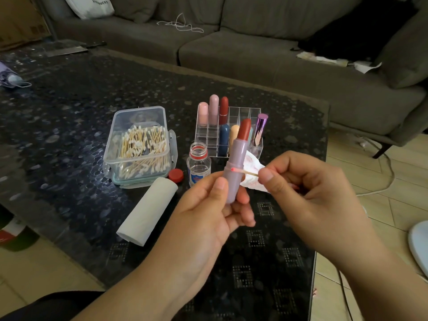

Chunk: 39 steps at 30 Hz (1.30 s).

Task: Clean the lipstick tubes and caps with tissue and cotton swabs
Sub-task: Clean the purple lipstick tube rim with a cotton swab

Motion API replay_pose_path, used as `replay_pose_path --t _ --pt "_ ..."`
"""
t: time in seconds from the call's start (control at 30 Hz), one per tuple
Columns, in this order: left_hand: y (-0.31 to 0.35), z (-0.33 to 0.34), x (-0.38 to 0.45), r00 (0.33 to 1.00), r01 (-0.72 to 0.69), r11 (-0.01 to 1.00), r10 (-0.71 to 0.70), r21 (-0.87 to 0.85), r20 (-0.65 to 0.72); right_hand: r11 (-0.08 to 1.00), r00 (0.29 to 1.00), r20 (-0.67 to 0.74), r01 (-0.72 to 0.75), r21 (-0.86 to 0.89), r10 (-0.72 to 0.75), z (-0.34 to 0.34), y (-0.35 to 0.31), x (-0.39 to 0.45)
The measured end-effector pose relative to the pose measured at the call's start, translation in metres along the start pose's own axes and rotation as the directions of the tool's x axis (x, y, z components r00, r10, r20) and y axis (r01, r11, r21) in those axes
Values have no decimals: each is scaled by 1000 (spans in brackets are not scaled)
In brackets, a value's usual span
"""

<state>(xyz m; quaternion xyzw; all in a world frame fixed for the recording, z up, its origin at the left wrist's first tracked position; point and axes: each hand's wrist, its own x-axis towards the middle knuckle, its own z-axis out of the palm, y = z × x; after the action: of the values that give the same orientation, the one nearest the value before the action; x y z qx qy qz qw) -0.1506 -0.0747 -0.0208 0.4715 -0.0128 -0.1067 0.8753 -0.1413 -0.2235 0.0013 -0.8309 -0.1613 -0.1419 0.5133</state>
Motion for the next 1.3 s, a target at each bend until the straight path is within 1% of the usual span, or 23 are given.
replay_pose_path --t 0.07,0.1,0.2,0.3,0.37,0.47,0.57,0.63,0.67,0.73,0.8,0.87,0.93,1.0,1.1,1.23,1.3 --pt "0 -2 1 996 71 992 -65 -108 56 999 1000 -6 -11 34 11 -2 0 1" --pt "1 -3 1 992 102 986 -91 -133 86 999 1000 -2 -11 44 11 -3 0 2" --pt "1 -1 1 983 145 981 -129 -125 132 999 999 34 2 44 -3 1 0 0" --pt "0 0 2 987 141 985 -131 -104 98 1000 998 56 16 7 -16 1 1 1" --pt "1 -2 3 985 155 979 -143 -132 97 1000 999 42 4 23 -5 -1 0 2" --pt "5 -4 3 972 200 962 -170 -186 164 996 999 29 -26 80 23 -4 -1 1" --pt "4 -5 2 965 215 965 -186 -151 187 995 997 61 -59 85 54 -3 -3 1" --pt "2 -5 2 976 186 979 -175 -79 131 995 993 84 -84 62 79 -3 -4 1" --pt "2 -6 2 984 164 986 -161 -36 72 993 992 82 -102 54 98 -4 -3 2" --pt "1 -11 5 992 108 990 -101 96 -70 986 985 66 -161 33 159 -6 1 3" --pt "3 -18 8 987 60 965 -18 256 -161 974 971 76 -226 -12 227 -8 6 4" --pt "6 -23 9 983 32 924 40 382 -178 953 948 108 -294 -69 300 -10 11 5" --pt "7 -27 10 984 2 875 84 485 -157 928 924 124 -344 -140 361 -10 16 5" --pt "6 -29 12 986 -29 789 124 614 -114 899 900 131 -386 -208 417 -10 22 4" --pt "-2 -32 17 986 -25 672 136 740 -91 858 876 109 -425 -288 471 -11 26 3" --pt "-12 -27 27 984 -44 412 174 910 -31 839 867 65 -456 -296 494 -15 27 1" --pt "-15 -23 32 981 -40 325 194 945 -26 832 863 57 -464 -304 502 -16 28 0"
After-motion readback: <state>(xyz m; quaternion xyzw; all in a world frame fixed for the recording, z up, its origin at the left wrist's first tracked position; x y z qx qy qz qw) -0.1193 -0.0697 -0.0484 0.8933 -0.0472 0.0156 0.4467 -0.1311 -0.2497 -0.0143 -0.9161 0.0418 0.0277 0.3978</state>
